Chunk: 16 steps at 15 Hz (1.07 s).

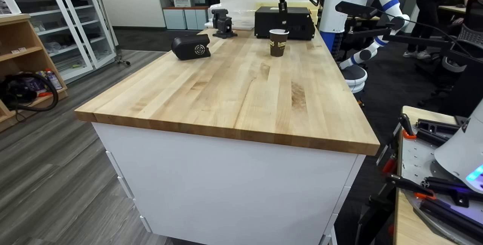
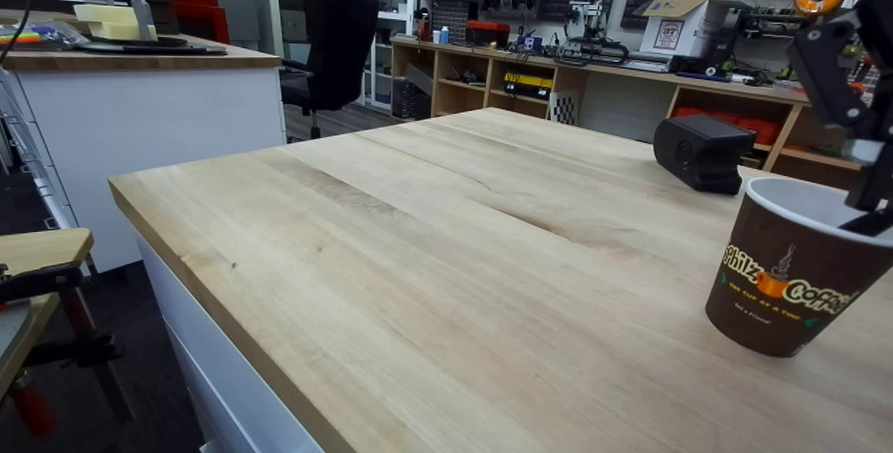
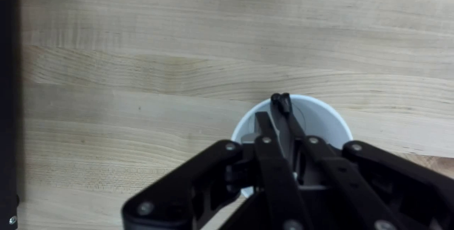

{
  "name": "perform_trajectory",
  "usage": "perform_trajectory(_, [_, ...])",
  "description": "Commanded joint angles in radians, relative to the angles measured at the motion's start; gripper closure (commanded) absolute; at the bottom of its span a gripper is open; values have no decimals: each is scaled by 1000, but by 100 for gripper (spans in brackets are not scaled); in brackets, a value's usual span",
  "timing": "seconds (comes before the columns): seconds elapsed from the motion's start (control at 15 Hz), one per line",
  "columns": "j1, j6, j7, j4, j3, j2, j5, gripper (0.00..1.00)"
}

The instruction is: Pick up the pen from the brown cup and put it on the table

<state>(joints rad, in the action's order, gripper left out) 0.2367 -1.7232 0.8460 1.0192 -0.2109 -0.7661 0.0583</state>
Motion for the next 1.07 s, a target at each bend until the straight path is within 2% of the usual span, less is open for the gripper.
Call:
perform_trajectory(0.0, [5, -6, 15, 38, 6, 28, -10, 56])
perform_trajectory(0.27, [5, 1, 16, 39, 6, 29, -9, 31])
perform_trajectory(0.33, [5, 1, 16, 40, 7, 29, -10, 28])
perform_trajectory(0.4, [5, 1, 17, 42, 7, 29, -11, 67])
perform_trajectory(0.47, [4, 2, 17, 43, 7, 30, -11, 64])
perform_trajectory(0.53, [5, 4, 17, 45, 8, 30, -13, 65])
perform_trajectory(0.87, [7, 40, 25, 47, 11, 31, -29, 97])
perform_trajectory(1.0, [6, 46, 25, 49, 9, 32, -29, 100])
